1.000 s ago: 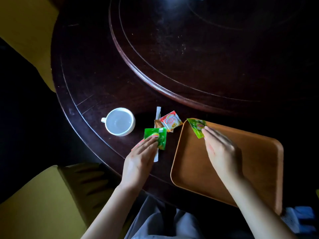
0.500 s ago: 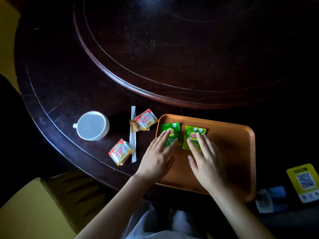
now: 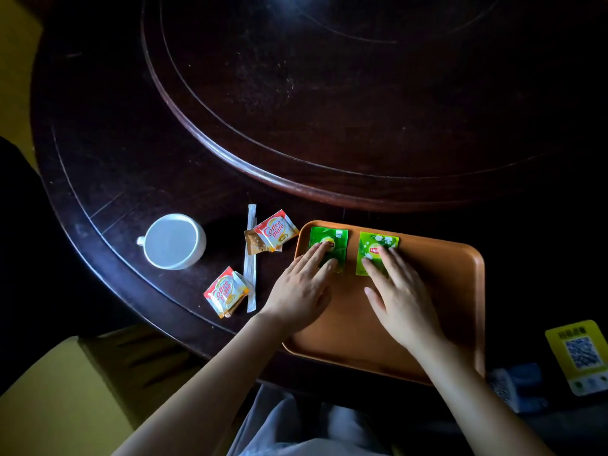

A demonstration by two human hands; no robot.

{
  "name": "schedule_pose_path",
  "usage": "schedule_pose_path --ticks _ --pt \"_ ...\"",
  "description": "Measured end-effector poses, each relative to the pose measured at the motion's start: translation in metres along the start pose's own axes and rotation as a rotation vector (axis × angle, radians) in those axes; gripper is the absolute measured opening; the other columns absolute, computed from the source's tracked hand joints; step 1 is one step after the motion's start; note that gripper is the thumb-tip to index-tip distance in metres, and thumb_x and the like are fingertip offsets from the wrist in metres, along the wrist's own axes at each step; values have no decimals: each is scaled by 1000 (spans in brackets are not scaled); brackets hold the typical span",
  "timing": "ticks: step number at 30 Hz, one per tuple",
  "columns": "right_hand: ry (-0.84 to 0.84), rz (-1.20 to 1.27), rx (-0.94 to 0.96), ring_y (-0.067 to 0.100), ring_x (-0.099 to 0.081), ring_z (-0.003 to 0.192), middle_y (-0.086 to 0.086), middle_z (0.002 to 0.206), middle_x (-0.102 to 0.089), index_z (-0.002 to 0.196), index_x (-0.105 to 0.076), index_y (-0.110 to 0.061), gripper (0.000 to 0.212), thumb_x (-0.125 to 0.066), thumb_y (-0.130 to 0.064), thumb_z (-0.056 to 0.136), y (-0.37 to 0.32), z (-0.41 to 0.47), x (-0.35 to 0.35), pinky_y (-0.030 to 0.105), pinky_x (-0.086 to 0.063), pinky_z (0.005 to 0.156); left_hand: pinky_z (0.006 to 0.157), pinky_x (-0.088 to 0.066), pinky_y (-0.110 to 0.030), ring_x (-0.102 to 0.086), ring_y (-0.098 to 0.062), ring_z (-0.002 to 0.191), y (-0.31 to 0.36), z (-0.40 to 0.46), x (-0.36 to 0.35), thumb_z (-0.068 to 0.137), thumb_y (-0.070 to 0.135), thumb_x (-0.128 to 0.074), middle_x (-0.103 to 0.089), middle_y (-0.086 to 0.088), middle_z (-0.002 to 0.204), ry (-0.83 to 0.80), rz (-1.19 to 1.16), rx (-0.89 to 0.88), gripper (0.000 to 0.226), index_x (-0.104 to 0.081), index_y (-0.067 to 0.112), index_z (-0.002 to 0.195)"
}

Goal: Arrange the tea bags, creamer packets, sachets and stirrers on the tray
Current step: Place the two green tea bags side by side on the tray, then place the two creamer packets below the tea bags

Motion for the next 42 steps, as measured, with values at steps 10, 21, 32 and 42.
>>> schedule_pose_path --ticks 10,21,32,42 --pt "57 47 10 37 -50 124 19 136 -52 122 -61 -12 42 -59 -26 82 0 4 3 49 -41 100 107 -34 -46 -26 -30 139 -1 2 4 87 35 -39 -29 -17 151 -22 -26 -9 52 -41 11 134" --pt "232 211 234 31 -57 116 16 127 -60 118 -63 -8 40 -64 -9 77 -77 64 20 43 -48 97 95 -46 -42 -52 -29 120 -67 -112 50 79 26 -59 -55 -13 131 317 -101 408 45 -55 9 121" --pt "-70 42 387 36 -68 86 17 84 -73 80 -70 2 21 -72 6 60 -127 123 -13 45 -57 76 77 -53 -28 -58 -17 110 -94 -125 42 82 32 -57 -65 3 120 283 -144 630 31 -66 21 110" --pt "63 11 466 29 -63 60 11 63 -65 60 -62 0 15 -74 8 55 -129 123 -16 34 -55 47 94 -42 -21 -59 -13 113 -92 -124 55 78 14 -71 -69 -2 113 360 -308 644 21 -73 15 98"
Point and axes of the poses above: each hand's wrist, its own z-axis towards the middle knuckle, its own x-axis out of the back of the hand, y = z × x, the point moved 6 cm from there along z, towards the middle knuckle
